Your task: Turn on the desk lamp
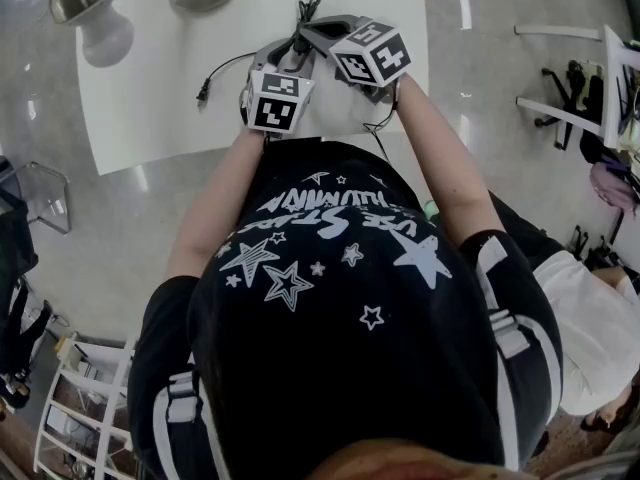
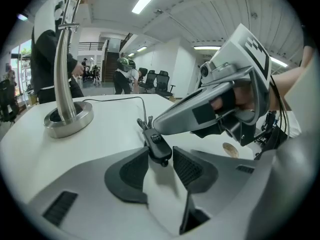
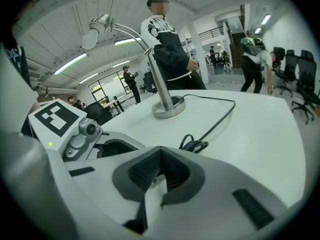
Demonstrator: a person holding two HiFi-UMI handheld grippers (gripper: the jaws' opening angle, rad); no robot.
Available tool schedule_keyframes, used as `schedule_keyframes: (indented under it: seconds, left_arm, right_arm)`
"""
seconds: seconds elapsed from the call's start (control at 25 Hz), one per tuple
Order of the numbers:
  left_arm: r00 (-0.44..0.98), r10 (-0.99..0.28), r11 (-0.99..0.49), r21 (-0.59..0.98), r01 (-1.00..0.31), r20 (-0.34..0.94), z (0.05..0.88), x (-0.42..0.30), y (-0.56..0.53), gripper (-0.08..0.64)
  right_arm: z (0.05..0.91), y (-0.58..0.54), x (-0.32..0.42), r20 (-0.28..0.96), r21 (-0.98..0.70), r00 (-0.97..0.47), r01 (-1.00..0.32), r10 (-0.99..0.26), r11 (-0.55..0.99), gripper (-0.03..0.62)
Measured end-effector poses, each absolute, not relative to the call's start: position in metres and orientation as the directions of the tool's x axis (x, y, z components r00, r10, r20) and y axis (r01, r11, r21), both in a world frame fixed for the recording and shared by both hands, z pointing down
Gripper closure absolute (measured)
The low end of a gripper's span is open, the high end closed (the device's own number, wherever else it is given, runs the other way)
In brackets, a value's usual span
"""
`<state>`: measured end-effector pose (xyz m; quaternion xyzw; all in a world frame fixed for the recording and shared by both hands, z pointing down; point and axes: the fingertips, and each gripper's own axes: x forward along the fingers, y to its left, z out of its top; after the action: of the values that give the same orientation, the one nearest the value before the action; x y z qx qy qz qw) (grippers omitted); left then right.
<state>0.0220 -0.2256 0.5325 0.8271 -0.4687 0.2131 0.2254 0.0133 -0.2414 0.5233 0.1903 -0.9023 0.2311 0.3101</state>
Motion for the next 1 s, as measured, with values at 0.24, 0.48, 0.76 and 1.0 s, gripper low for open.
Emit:
schedule_keyframes:
  seconds: [0.24,0.48,0.76,1.0]
  left_arm:
    - [0.468,-0.686,-0.467,0.155,-0.870,0.557,0.530,0.020,-0.220,0.405]
    - [0.443,-0.716,-0.425,0.167,-0.890,0.540,0.520,0.019,-0.211,0.405]
    - [0.435,-0.743,-0.416,0.158,-0.895,0.509,0.497,0.023,-0.192,0.405]
    - [0.398,-0.798,-0.374,0.146,-0.916,0.453,0.475,0.017,-0.163,0.405]
  right_arm:
    - [0.515,-0.228,0.031,0.629,-0.299,-0.735,-0.532,-0.255,0.792,0.586]
    - [0.507,-0.207,0.053,0.617,-0.321,-0.735,-0.560,-0.280,0.764,0.586]
    - [0.488,-0.185,0.071,0.577,-0.309,-0.748,-0.572,-0.328,0.760,0.586]
    - [0.481,-0.165,0.087,0.520,-0.305,-0.771,-0.569,-0.367,0.764,0.586]
